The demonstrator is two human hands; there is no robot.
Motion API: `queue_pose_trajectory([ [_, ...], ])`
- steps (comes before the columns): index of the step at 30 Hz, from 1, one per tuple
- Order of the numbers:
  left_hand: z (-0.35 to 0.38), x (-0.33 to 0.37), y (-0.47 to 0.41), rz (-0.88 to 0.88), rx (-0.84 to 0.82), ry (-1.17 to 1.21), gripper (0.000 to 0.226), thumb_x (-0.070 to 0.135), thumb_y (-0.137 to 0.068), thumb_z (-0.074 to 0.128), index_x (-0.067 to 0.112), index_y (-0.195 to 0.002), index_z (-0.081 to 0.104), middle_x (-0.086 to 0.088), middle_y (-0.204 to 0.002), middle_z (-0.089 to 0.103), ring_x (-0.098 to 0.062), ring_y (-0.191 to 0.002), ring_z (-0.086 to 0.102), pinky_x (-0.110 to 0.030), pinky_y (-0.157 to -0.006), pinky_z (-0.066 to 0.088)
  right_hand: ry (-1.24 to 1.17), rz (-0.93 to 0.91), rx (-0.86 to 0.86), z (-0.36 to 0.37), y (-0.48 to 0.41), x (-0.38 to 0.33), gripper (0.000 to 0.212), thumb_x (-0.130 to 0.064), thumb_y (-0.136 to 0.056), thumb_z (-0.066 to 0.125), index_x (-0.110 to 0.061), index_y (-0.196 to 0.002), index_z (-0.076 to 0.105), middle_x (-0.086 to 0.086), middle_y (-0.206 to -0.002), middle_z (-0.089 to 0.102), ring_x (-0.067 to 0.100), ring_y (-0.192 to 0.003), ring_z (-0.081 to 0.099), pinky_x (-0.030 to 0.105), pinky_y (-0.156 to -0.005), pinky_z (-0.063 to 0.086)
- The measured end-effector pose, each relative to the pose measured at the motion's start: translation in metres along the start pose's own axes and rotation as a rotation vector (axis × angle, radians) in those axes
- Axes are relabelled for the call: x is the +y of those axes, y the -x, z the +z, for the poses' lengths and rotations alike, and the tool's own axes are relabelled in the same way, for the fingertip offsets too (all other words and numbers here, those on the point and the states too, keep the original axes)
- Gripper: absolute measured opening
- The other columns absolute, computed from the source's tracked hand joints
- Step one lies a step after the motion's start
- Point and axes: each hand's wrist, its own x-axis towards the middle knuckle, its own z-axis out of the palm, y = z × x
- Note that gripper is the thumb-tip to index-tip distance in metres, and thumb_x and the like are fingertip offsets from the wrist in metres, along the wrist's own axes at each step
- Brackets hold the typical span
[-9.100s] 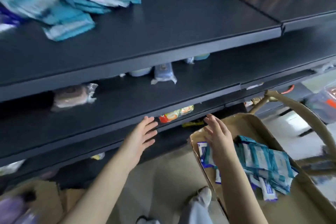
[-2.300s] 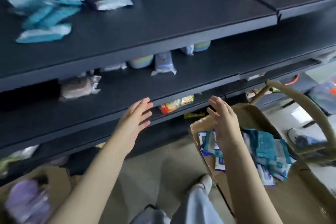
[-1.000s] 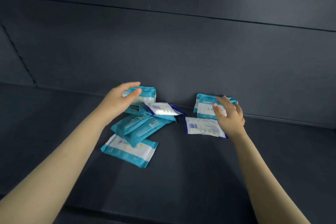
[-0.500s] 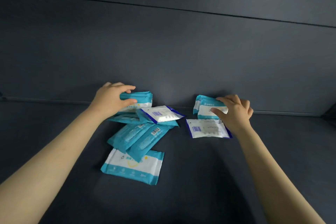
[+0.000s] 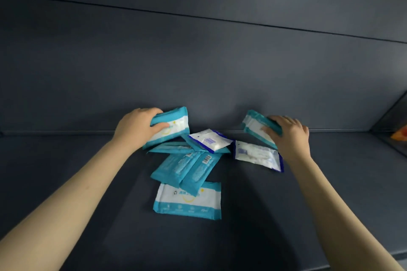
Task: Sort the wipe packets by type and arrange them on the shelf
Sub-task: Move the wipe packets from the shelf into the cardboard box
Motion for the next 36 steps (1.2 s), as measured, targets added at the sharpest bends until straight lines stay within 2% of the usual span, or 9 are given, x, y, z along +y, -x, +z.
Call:
queue_pose_trajectory([
  [4,-0.023,0.004,0.009,-0.057,0.144,0.123,0.041,0.049,-0.089,0.063,0.020,-0.118,0.062,0.000,-0.104,0.068,-0.027,-0.095,0.062,-0.035,-0.071,0.045,-0.237,0.078,0.139,-0.025,0.021,-0.029,0.027,-0.028,-0.091,0.069,-0.018,-0.116,0.068,-0.003,-0.105,0.067,0.023,-0.092,0.061,0.041,-0.086,0.047],
  [7,-0.041,0.016,0.015,-0.168,0.145,0.365,0.040,0.048,-0.090,0.063,0.015,-0.112,0.063,0.003,-0.096,0.066,-0.022,-0.087,0.063,-0.035,-0.072,0.048,-0.440,0.251,0.175,-0.040,0.037,-0.049,0.015,-0.031,-0.092,0.067,-0.021,-0.102,0.066,-0.009,-0.088,0.065,0.015,-0.077,0.058,0.033,-0.070,0.046],
  [11,-0.056,0.054,0.030,-0.463,-0.083,1.054,0.028,0.042,-0.091,0.066,0.015,-0.096,0.065,-0.003,-0.097,0.072,-0.013,-0.079,0.068,-0.030,-0.067,0.054,-0.906,0.548,0.189,-0.058,0.064,-0.061,0.035,-0.034,-0.092,0.068,0.000,-0.090,0.062,0.006,-0.080,0.059,0.021,-0.072,0.054,0.038,-0.065,0.047],
  [14,-0.056,0.085,0.043,-0.595,-0.278,1.302,0.023,0.042,-0.090,0.068,0.020,-0.097,0.066,-0.001,-0.095,0.073,-0.018,-0.087,0.069,-0.036,-0.080,0.056,-1.146,0.751,0.086,-0.077,0.089,-0.060,0.033,-0.037,-0.096,0.063,-0.004,-0.094,0.068,0.003,-0.082,0.070,0.019,-0.071,0.067,0.038,-0.070,0.057],
  [17,-0.050,0.123,0.058,-0.596,-0.432,1.386,0.027,0.044,-0.085,0.072,0.023,-0.101,0.069,0.002,-0.093,0.076,-0.016,-0.085,0.070,-0.033,-0.076,0.055,-1.331,0.857,0.008,-0.097,0.116,-0.040,0.031,-0.040,-0.096,0.060,-0.010,-0.101,0.068,0.002,-0.089,0.075,0.013,-0.068,0.072,0.029,-0.058,0.059],
  [20,-0.043,0.175,0.081,-0.607,-0.552,1.459,0.023,0.042,-0.084,0.072,0.023,-0.096,0.069,0.003,-0.083,0.075,-0.016,-0.080,0.069,-0.031,-0.076,0.054,-1.487,0.919,-0.036,-0.126,0.146,-0.012,0.038,-0.042,-0.095,0.059,-0.011,-0.116,0.067,0.004,-0.102,0.076,0.015,-0.075,0.074,0.029,-0.060,0.060],
  [23,-0.032,0.232,0.111,-0.612,-0.639,1.519,0.022,0.039,-0.085,0.073,0.021,-0.095,0.070,0.001,-0.082,0.076,-0.018,-0.079,0.072,-0.036,-0.081,0.057,-1.572,0.931,-0.054,-0.162,0.185,0.021,0.027,-0.033,-0.095,0.060,-0.012,-0.110,0.066,0.002,-0.088,0.077,0.013,-0.070,0.074,0.027,-0.058,0.060],
  [30,0.026,0.358,0.211,-0.648,-0.839,1.541,0.027,0.040,-0.089,0.067,0.022,-0.109,0.068,-0.007,-0.105,0.075,-0.029,-0.098,0.071,-0.049,-0.085,0.055,-1.466,1.047,0.061,-0.230,0.299,0.118,0.026,-0.027,-0.095,0.062,-0.012,-0.116,0.061,0.002,-0.084,0.074,0.013,-0.065,0.072,0.025,-0.052,0.057],
  [36,0.088,0.416,0.281,-0.759,-0.963,1.467,0.035,0.036,-0.086,0.072,0.020,-0.118,0.067,-0.008,-0.109,0.074,-0.027,-0.102,0.070,-0.041,-0.070,0.060,-1.387,1.227,0.064,-0.242,0.381,0.191,0.028,-0.029,-0.091,0.068,-0.014,-0.113,0.060,0.004,-0.081,0.075,0.017,-0.065,0.073,0.031,-0.054,0.059],
])
